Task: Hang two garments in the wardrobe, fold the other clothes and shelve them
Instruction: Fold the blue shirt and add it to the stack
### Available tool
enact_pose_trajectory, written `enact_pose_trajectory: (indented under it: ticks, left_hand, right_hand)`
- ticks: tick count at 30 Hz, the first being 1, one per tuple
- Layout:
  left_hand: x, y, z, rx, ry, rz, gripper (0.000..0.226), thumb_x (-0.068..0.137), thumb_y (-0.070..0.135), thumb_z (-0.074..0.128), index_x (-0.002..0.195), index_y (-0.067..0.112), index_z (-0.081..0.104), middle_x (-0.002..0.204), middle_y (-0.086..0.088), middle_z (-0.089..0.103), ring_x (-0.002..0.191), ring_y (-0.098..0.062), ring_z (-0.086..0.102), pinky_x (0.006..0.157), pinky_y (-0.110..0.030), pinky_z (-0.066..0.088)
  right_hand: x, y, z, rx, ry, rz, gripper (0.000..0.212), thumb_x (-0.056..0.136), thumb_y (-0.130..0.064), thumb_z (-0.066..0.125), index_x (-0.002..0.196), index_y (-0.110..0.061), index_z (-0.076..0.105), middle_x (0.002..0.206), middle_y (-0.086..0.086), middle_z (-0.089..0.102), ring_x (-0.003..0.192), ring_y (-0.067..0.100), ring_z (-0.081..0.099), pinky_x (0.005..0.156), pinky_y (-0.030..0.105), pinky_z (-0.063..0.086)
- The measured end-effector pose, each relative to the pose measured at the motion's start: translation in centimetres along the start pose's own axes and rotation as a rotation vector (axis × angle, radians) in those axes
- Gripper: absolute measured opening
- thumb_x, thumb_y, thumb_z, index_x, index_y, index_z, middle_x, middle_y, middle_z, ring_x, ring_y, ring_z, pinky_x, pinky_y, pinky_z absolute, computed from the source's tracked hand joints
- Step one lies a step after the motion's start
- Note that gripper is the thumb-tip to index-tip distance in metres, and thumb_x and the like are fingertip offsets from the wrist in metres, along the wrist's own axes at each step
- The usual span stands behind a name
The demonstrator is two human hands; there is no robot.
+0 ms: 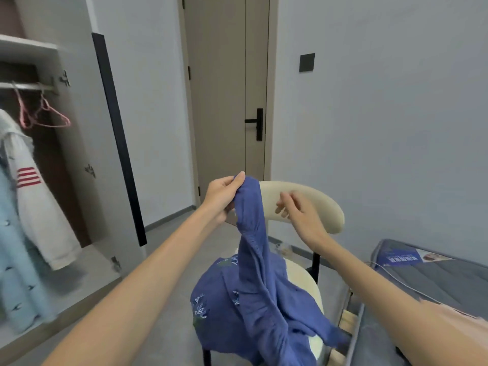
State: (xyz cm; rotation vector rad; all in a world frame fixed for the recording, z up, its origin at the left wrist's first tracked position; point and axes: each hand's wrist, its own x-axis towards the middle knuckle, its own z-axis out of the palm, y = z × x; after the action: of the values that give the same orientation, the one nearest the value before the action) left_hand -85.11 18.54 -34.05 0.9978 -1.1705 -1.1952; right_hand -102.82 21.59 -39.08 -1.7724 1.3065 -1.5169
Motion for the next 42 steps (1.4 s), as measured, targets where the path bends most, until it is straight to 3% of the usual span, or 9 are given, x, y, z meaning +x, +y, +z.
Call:
enact_pose_trajectory:
  ticks: [7, 13, 18, 22, 27, 31, 33, 37, 42]
  left_hand:
    - [0.4, 2.7, -1.4, -0.478, 0.09, -0.125, 0.021, 0.092, 0.025, 0.06, 0.082, 0.007, 0.062, 0.071, -0.001, 0.068, 0.06, -0.007, 0.064, 0.05, -0.019, 0.052]
    - [-0.3, 5.8, -5.1, -0.713, 0.147, 0.003, 0.019, 0.096, 0.012, 0.052, 0.081, 0.002, 0.057, 0.059, -0.005, 0.068, 0.05, -0.009, 0.066, 0.054, -0.017, 0.055]
    - [-0.9, 6.7, -11.7, -0.737, 0.36, 0.094, 0.016, 0.097, 0.01, 0.05, 0.101, -0.003, 0.059, 0.118, -0.015, 0.062, 0.113, -0.022, 0.059, 0.061, -0.021, 0.054]
    - [-2.2, 6.4, -17.1, -0.571, 0.537, 0.188, 0.034, 0.098, 0.013, 0.048, 0.129, -0.001, 0.049, 0.132, -0.015, 0.055, 0.12, -0.024, 0.056, 0.074, -0.023, 0.053]
    - [-3.9, 4.3, -20.8, -0.34, 0.52, 0.217, 0.024, 0.1, 0.002, 0.04, 0.121, 0.008, 0.049, 0.133, -0.015, 0.052, 0.12, -0.028, 0.053, 0.087, -0.035, 0.05]
    - [-5.7, 1.8, -23.4, 0.119, 0.473, 0.136, 0.086, 0.087, -0.012, 0.055, 0.151, 0.026, 0.01, 0.151, -0.008, 0.03, 0.131, -0.028, 0.042, 0.09, -0.036, 0.051]
    - [-6.6, 0.3, -24.7, 0.403, 0.353, 0.144, 0.093, 0.082, -0.004, 0.065, 0.148, 0.037, 0.014, 0.153, 0.001, 0.022, 0.133, -0.02, 0.036, 0.088, -0.028, 0.047]
    - [-7.6, -2.3, -25.7, 0.632, 0.121, 0.218, 0.07, 0.079, 0.025, 0.076, 0.136, 0.039, 0.037, 0.143, 0.012, 0.035, 0.124, -0.004, 0.041, 0.098, -0.026, 0.043]
    - [-7.2, -4.5, -25.7, 0.67, 0.284, 0.24, 0.01, 0.098, 0.018, 0.049, 0.101, 0.021, 0.058, 0.09, 0.003, 0.063, 0.081, -0.012, 0.057, 0.064, -0.009, 0.041]
  right_hand:
    - [-3.5, -0.2, 5.6, 0.021, -0.32, 0.001, 0.036, 0.089, -0.039, 0.062, 0.119, -0.025, 0.046, 0.109, -0.011, 0.058, 0.098, 0.002, 0.057, 0.083, 0.017, 0.047]
    - [-2.9, 0.0, 8.7, -0.224, -0.385, -0.042, 0.027, 0.099, -0.025, 0.049, 0.077, -0.014, 0.039, 0.071, 0.001, 0.043, 0.064, 0.013, 0.037, 0.061, 0.027, 0.031]
    - [-0.7, -2.0, 9.6, -0.06, -0.326, -0.058, 0.024, 0.099, -0.027, 0.048, 0.096, -0.003, 0.05, 0.088, 0.016, 0.059, 0.077, 0.016, 0.05, 0.069, 0.03, 0.039]
    - [2.4, -6.2, 10.2, 0.012, -0.207, -0.201, 0.014, 0.095, -0.032, 0.055, 0.087, -0.022, 0.061, 0.08, -0.002, 0.064, 0.07, 0.009, 0.054, 0.061, 0.013, 0.041]
    - [5.0, -10.8, 14.3, -0.116, -0.294, -0.339, 0.019, 0.095, -0.036, 0.053, 0.097, -0.023, 0.067, 0.089, -0.004, 0.068, 0.083, 0.013, 0.059, 0.075, 0.028, 0.047]
    - [5.6, -12.8, 17.9, -0.304, -0.462, -0.429, 0.021, 0.096, -0.04, 0.05, 0.093, -0.025, 0.064, 0.085, -0.005, 0.065, 0.081, 0.018, 0.058, 0.074, 0.036, 0.047]
    - [5.5, -13.0, 19.3, -0.354, -0.531, -0.457, 0.023, 0.096, -0.041, 0.049, 0.097, -0.024, 0.065, 0.09, -0.004, 0.066, 0.084, 0.018, 0.058, 0.075, 0.037, 0.047]
    - [5.0, -12.7, 21.3, -0.382, -0.651, -0.517, 0.02, 0.096, -0.041, 0.05, 0.1, -0.028, 0.065, 0.092, -0.007, 0.068, 0.086, 0.015, 0.059, 0.07, 0.026, 0.045]
    - [5.0, -11.5, 22.1, -0.426, -0.707, -0.536, 0.018, 0.094, -0.041, 0.052, 0.099, -0.03, 0.065, 0.092, -0.007, 0.067, 0.086, 0.016, 0.058, 0.071, 0.032, 0.046]
